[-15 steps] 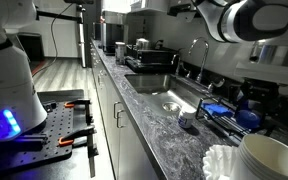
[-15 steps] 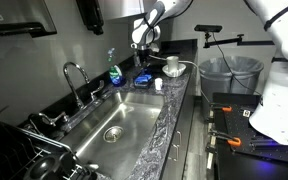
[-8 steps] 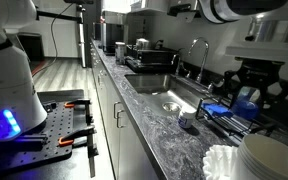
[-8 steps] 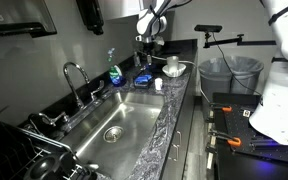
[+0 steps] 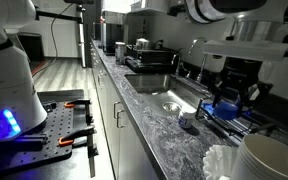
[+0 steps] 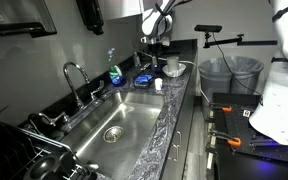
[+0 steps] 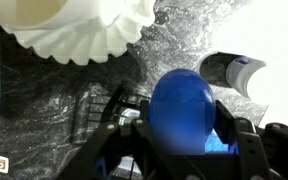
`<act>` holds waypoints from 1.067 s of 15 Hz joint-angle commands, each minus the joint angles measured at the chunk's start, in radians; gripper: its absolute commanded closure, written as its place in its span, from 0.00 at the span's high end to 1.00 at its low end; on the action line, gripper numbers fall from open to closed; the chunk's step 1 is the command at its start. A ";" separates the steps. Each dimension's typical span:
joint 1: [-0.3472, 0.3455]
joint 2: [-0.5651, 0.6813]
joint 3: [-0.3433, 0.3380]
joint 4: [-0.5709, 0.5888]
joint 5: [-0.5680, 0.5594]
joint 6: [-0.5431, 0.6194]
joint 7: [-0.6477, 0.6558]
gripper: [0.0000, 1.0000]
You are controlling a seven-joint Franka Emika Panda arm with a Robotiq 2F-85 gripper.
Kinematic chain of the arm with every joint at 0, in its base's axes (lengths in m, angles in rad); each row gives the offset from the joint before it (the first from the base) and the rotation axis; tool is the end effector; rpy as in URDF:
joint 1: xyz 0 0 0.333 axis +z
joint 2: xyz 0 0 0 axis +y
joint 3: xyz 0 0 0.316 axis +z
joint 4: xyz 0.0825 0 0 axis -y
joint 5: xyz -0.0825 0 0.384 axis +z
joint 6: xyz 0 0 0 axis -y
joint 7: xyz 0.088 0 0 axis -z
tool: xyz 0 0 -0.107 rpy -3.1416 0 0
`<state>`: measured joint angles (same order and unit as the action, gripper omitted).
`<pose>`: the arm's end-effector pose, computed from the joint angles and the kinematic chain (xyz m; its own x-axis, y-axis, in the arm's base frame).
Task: Put the blue soap on the rack, then remove it from the rack
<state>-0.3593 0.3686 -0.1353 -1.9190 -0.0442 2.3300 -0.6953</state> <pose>0.5536 -0.2945 0.3068 0.9712 0.2373 -0.0191 0.2381 -0.9670 0.0907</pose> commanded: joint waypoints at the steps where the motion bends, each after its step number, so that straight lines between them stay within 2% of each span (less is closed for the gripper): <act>1: 0.034 -0.061 -0.019 -0.094 -0.056 -0.018 0.047 0.36; 5: 0.026 -0.053 -0.017 -0.093 -0.026 -0.048 0.080 0.36; 6: 0.020 -0.016 -0.009 -0.074 -0.030 -0.016 0.049 0.61; 11: 0.018 -0.018 -0.013 -0.074 -0.028 -0.024 0.056 0.61; 12: 0.017 -0.016 -0.009 -0.078 -0.022 -0.018 0.050 0.36; 16: 0.028 -0.002 -0.014 -0.118 -0.040 0.082 0.086 0.36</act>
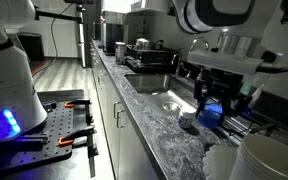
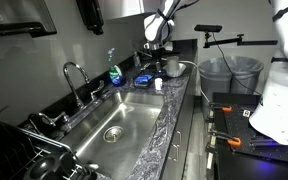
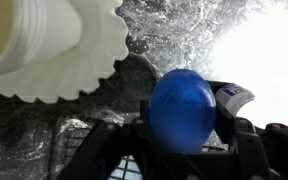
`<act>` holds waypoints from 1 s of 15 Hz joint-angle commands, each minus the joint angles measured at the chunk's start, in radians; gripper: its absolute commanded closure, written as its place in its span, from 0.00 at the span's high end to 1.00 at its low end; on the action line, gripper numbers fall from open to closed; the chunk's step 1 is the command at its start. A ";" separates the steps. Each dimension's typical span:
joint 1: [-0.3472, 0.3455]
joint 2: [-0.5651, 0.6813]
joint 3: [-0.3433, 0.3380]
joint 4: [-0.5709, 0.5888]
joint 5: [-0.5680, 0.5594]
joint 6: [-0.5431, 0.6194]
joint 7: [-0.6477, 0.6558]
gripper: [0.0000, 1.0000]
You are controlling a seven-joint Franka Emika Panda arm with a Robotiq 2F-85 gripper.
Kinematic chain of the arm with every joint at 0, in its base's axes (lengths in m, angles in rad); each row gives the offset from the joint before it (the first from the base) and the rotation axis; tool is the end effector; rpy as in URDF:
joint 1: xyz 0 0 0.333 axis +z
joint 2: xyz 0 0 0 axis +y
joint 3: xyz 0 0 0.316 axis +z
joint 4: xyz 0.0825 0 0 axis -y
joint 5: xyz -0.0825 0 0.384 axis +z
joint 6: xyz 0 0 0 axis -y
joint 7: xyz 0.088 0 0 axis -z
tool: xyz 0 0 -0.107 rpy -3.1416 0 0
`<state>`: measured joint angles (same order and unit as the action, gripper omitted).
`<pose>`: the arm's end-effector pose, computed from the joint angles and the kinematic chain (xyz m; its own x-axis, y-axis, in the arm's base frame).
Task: Put the blue soap on the rack, then remove it from the rack
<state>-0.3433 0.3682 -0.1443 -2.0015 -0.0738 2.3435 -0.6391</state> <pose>0.5335 -0.2812 0.2735 0.9747 0.2076 -0.0829 0.2133 -0.9747 0.0669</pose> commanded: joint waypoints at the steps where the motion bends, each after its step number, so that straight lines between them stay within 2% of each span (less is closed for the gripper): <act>1: 0.013 0.005 -0.005 -0.044 -0.011 0.095 0.037 0.36; 7: 0.011 0.049 -0.005 -0.075 -0.019 0.215 0.083 0.36; 15: -0.004 0.081 0.000 -0.063 -0.011 0.205 0.094 0.36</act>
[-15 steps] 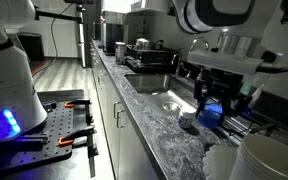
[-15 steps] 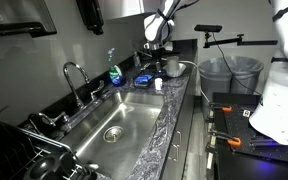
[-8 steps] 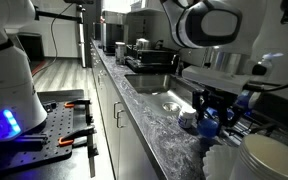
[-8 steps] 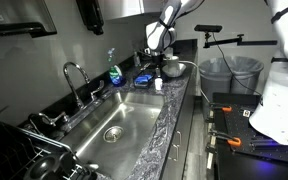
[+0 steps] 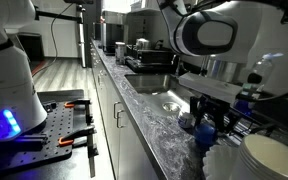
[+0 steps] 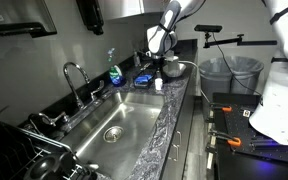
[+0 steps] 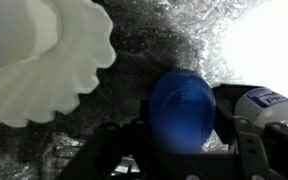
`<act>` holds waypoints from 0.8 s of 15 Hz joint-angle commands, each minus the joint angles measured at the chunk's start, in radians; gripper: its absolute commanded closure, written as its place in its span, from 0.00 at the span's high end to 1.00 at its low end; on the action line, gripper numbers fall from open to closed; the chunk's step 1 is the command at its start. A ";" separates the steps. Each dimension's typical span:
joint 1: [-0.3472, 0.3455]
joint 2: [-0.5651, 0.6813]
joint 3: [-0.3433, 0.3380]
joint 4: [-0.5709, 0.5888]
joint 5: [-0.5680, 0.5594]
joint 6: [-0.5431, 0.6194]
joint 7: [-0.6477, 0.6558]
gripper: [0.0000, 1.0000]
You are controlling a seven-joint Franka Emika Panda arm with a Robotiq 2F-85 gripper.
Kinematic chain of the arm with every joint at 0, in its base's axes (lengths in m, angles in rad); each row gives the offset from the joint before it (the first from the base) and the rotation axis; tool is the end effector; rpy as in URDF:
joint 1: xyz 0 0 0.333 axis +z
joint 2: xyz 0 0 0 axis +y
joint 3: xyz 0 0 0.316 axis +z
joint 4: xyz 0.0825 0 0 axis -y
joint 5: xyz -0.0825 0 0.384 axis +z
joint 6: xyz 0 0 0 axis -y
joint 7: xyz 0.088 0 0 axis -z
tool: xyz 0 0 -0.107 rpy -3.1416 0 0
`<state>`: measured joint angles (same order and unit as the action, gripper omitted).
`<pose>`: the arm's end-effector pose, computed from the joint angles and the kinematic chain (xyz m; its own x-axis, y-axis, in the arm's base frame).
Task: Put the blue soap on the rack, then remove it from the rack
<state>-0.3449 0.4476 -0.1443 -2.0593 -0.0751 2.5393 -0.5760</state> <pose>0.5282 -0.2786 0.2203 0.9865 0.1607 -0.0320 0.1632 -0.9808 0.1065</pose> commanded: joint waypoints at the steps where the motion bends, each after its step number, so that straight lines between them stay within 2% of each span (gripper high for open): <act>1: -0.004 0.006 0.000 -0.004 -0.009 0.007 0.031 0.36; 11: -0.018 0.014 0.009 -0.004 0.002 0.002 0.023 0.36; 12: -0.020 0.009 0.010 -0.007 0.005 0.001 0.022 0.58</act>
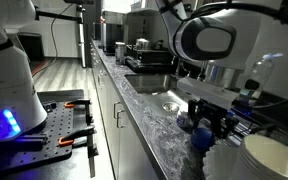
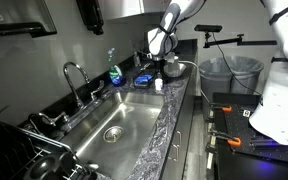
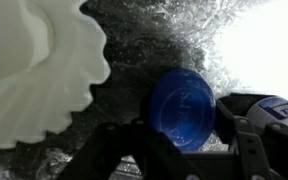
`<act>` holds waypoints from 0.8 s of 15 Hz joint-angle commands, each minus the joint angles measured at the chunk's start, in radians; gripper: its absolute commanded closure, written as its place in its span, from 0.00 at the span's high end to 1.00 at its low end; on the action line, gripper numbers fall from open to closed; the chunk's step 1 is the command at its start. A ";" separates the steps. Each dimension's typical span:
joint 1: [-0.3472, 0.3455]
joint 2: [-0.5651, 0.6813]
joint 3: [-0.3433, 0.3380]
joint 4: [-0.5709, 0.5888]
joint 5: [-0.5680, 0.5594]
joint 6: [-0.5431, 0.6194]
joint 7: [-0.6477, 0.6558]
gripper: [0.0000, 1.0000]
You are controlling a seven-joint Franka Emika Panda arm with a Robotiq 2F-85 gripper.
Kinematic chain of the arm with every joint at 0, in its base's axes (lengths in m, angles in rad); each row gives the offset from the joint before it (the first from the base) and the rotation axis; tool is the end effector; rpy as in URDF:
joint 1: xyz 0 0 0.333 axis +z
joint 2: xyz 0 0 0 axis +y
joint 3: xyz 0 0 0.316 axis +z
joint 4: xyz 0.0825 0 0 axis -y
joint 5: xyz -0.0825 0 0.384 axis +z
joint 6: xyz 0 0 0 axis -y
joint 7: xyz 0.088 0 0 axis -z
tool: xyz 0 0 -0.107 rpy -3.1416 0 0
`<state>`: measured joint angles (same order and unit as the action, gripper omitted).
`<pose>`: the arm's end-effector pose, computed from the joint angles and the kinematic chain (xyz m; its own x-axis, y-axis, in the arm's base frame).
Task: Put the blue soap on the rack, then remove it from the rack
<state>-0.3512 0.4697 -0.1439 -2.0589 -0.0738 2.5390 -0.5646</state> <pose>0.5241 -0.2809 0.2074 0.9885 0.1429 -0.0496 0.1471 -0.9845 0.0956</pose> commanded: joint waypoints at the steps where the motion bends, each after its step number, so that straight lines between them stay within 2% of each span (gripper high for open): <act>1: -0.016 -0.017 0.011 -0.010 0.004 0.001 0.007 0.85; 2: -0.018 -0.023 0.012 -0.016 0.005 0.002 0.003 0.87; 4: -0.025 -0.039 0.012 -0.031 0.006 0.010 -0.004 0.99; 12: -0.054 -0.172 0.019 -0.148 0.027 0.067 -0.056 1.00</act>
<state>-0.3880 0.3978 -0.1404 -2.1072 -0.0706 2.5633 -0.5769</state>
